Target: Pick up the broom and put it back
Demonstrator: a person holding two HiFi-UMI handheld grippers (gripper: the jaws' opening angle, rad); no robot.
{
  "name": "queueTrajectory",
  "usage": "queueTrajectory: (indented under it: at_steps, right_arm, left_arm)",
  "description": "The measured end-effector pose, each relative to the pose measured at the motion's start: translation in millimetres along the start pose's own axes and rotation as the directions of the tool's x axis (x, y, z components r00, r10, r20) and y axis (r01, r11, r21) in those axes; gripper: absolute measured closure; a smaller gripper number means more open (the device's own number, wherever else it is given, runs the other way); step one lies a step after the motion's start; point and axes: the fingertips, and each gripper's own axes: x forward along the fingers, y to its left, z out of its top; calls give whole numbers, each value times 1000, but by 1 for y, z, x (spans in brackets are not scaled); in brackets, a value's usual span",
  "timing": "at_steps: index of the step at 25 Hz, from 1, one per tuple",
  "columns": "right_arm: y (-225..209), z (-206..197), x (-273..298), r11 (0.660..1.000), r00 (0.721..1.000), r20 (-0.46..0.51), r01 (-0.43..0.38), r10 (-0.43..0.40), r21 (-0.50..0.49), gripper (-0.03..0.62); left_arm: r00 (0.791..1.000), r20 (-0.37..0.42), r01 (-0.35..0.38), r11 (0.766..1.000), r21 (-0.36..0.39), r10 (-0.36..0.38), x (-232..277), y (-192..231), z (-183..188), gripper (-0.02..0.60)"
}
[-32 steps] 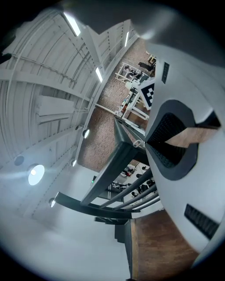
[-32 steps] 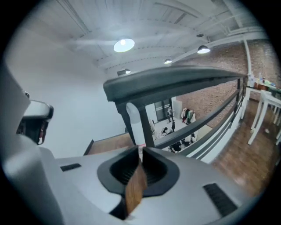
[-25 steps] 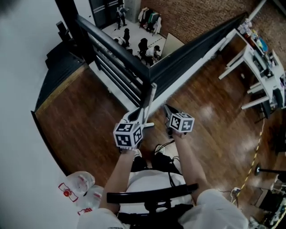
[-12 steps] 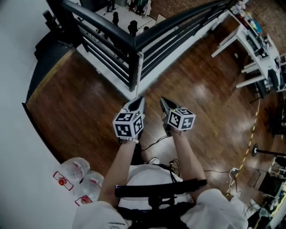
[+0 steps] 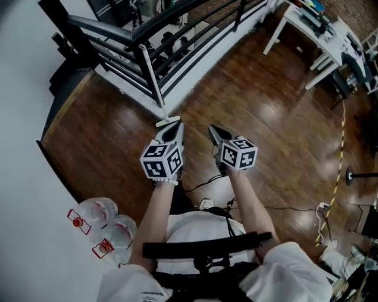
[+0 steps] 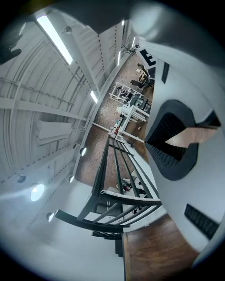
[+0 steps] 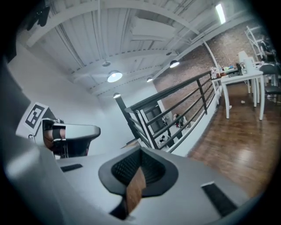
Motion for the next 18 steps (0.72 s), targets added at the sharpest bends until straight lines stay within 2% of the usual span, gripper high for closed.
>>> queueTrajectory:
  at_steps: [3, 7, 10, 14, 18]
  right_arm:
    - [7, -11, -60, 999, 999, 19, -42, 42, -19, 589]
    - [27, -17, -107, 995, 994, 48, -94, 95, -23, 589]
    - [48, -23, -127, 991, 989, 58, -135, 135, -4, 589]
    - [75, -31, -144, 984, 984, 93, -160, 153, 73, 589]
    - [104, -34, -151, 984, 982, 116, -159, 150, 75, 589]
  left_arm:
    - [1000, 5, -30, 999, 32, 30, -40, -50, -27, 588]
    - [997, 19, -76, 996, 48, 75, -89, -80, -48, 588]
    - [995, 26, -100, 994, 51, 99, -118, -88, -58, 588]
    - [994, 32, -105, 993, 45, 104, -148, -88, -64, 588]
    - [995, 39, -93, 995, 41, 92, -171, -80, -65, 588]
